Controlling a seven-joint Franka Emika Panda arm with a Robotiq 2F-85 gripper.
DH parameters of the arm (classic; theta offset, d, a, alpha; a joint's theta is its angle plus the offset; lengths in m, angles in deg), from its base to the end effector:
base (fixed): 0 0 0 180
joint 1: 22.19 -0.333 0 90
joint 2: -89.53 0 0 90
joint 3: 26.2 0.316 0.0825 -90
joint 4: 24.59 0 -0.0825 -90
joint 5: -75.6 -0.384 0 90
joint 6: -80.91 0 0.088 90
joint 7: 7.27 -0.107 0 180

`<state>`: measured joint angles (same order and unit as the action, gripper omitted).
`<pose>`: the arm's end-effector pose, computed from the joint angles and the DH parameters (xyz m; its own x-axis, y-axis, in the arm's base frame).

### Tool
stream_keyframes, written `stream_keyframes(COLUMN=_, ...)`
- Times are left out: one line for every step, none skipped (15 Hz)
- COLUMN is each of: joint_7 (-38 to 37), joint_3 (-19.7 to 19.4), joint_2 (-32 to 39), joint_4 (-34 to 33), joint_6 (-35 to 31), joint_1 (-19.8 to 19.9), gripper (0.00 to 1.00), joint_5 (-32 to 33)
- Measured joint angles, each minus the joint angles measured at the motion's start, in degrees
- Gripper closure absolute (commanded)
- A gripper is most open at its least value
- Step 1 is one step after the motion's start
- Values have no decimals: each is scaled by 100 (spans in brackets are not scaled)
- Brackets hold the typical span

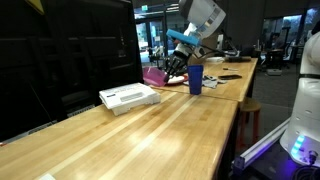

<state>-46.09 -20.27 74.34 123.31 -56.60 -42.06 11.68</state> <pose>0.3886 0.1944 0.3627 0.5068 -0.6522 -0.5637 -0.8605 -0.3429 -0.3769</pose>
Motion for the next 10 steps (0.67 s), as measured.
stream_keyframes(joint_7=-174, joint_3=168, joint_2=51, joint_4=-4, joint_6=-135, joint_1=149, gripper=99, joint_5=24)
stream_keyframes(joint_7=-385, joint_3=330, joint_2=91, joint_4=-5, joint_6=-331, joint_1=269, gripper=99, joint_5=43)
stream_keyframes(joint_7=-635, joint_3=476, joint_2=119, joint_4=-4, joint_6=-580, joint_1=355, gripper=99, joint_5=45)
stream_keyframes(joint_7=-913, joint_3=610, joint_2=138, joint_4=-3, joint_6=-855, joint_1=418, gripper=99, joint_5=45)
stream_keyframes(joint_7=-1219, joint_3=730, joint_2=146, joint_4=-2, joint_6=-1115, joint_1=466, gripper=99, joint_5=51)
stream_keyframes(joint_7=-1559, joint_3=831, joint_2=152, joint_4=-2, joint_6=-1348, joint_1=504, gripper=99, joint_5=79)
stream_keyframes(joint_7=-1920, joint_3=921, joint_2=155, joint_4=3, joint_6=-1570, joint_1=537, gripper=99, joint_5=144)
stream_keyframes(joint_7=-2315, joint_3=1003, joint_2=157, joint_4=16, joint_6=-1771, joint_1=571, gripper=99, joint_5=251)
stream_keyframes(joint_7=-2708, joint_3=1072, joint_2=163, joint_4=34, joint_6=-1929, joint_1=607, gripper=99, joint_5=396)
stream_keyframes(joint_7=-3078, joint_3=1124, joint_2=170, joint_4=59, joint_6=-2043, joint_1=639, gripper=99, joint_5=555)
